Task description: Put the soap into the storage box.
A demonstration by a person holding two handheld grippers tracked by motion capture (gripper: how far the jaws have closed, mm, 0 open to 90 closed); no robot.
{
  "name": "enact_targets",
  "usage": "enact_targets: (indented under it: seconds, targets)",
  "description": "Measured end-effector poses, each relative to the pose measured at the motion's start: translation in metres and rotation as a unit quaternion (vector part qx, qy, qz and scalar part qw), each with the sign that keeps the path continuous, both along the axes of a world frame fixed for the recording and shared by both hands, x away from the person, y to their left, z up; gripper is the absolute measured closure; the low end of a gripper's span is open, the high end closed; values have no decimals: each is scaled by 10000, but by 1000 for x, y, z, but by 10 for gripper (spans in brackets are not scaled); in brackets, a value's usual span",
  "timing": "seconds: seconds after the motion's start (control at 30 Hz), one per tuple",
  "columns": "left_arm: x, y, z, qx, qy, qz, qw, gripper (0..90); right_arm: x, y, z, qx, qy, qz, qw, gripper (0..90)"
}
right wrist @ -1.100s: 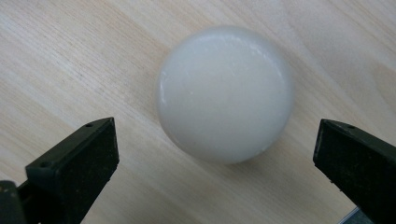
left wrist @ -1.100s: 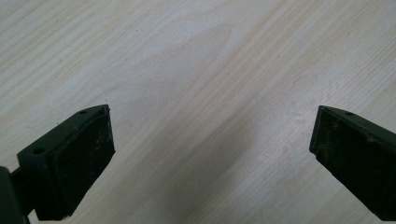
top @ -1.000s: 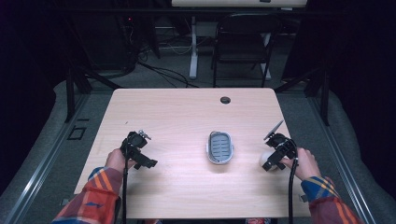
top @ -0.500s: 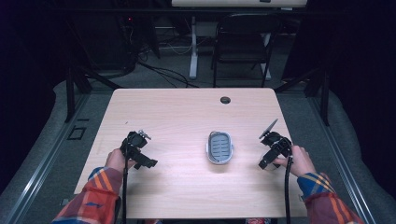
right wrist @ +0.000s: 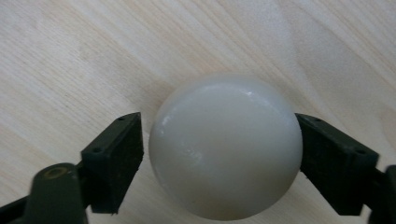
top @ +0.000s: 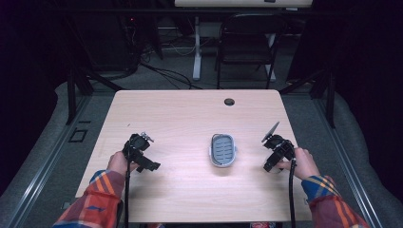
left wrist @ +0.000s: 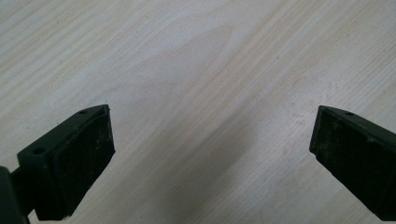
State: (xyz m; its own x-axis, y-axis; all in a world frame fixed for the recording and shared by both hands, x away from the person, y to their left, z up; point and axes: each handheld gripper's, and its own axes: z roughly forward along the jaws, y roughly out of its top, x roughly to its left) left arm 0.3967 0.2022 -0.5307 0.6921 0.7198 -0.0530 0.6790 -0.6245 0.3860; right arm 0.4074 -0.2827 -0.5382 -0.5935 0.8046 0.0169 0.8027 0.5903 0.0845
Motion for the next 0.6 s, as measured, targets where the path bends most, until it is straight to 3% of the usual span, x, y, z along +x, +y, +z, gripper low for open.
enact_targets:
  seconds: [0.13, 0.2, 0.27, 0.3, 0.33, 0.37, 0.43, 0.5, 0.6]
  targets:
    - [0, 0, -1, -11, -4, -2, 10000, 0, 3, -2, 1, -200, 183, 134, 9995, 227]
    - [1, 0, -1, -10, 16, -3, 10000, 0, 1, -1, -4, 29, 13, -93, 10000, 231]
    - [1, -1, -1, -4, 17, -10, 10000, 0, 5, -1, -1, -235, 176, 130, 9995, 234]
    - [1, -1, -1, -8, 21, -11, 10000, 0, 3, 0, -3, -89, 66, 4, 9999, 235]
    - [1, -1, -1, -7, 22, -10, 10000, 0, 4, 0, -2, -160, 110, 66, 9998, 236]
    - [1, -1, -1, -5, 15, -8, 10000, 0, 2, 0, -3, -65, 38, -23, 10000, 236]
    - [1, -1, -1, -9, 17, -11, 10000, 0, 2, 0, -3, -84, 38, 13, 10000, 237]
    - [1, 0, -1, -15, 21, -11, 10000, 0, 4, 0, 0, -297, 146, 165, 9993, 237]
    - [1, 0, -1, -16, 16, -12, 10000, 0, 3, 0, 2, -256, 60, 121, 9996, 238]
